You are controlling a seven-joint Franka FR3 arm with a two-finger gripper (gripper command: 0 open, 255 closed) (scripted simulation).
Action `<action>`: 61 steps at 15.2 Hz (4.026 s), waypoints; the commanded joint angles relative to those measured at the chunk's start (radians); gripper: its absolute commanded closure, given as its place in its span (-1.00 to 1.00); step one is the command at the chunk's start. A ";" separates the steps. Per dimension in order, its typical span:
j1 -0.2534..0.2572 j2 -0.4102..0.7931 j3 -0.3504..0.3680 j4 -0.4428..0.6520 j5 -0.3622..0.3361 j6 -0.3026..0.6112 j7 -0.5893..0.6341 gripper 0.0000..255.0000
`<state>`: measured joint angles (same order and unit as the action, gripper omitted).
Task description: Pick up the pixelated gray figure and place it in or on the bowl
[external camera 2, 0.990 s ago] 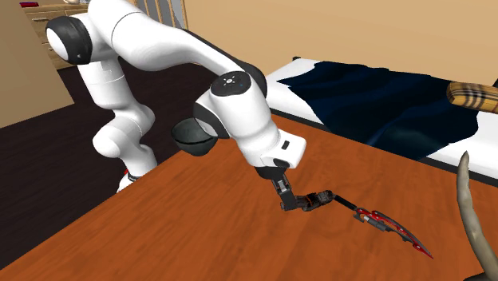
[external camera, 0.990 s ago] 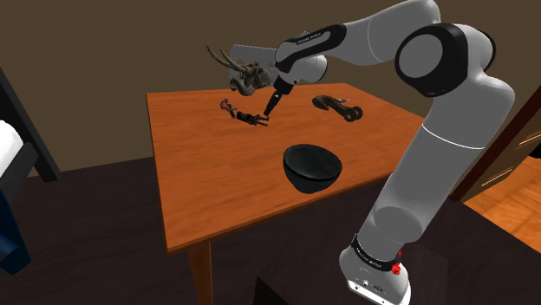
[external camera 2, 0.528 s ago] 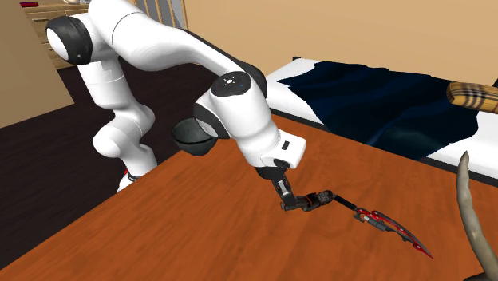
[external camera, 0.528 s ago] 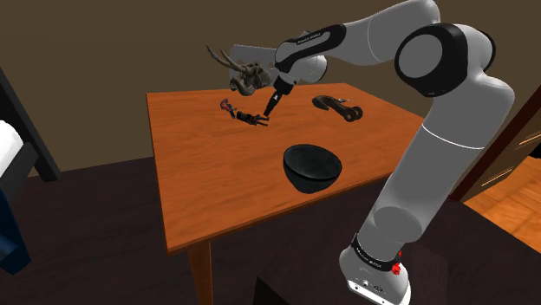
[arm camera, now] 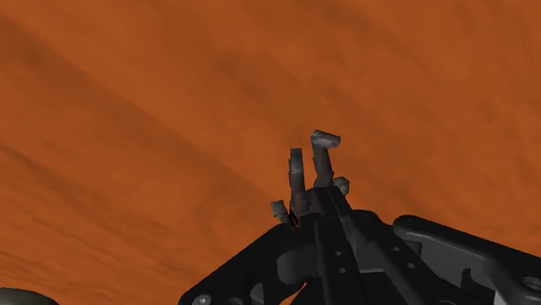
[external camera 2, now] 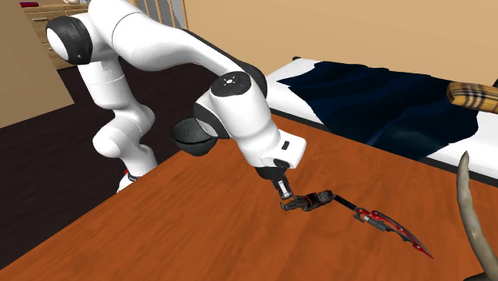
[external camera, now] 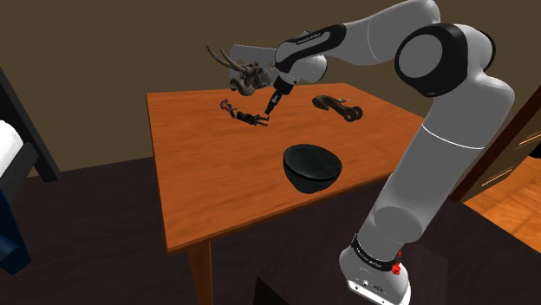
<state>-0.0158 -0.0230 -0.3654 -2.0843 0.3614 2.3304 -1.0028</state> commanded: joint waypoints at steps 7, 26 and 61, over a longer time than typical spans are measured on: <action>0.081 0.154 0.056 0.176 -0.311 -0.017 0.367 -1.00; 0.090 0.252 0.058 0.199 -0.322 0.045 0.397 1.00; 0.093 0.182 0.049 0.489 -0.349 -0.312 0.406 1.00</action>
<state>0.0781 0.1574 -0.3166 -1.6130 0.0116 2.0348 -0.5966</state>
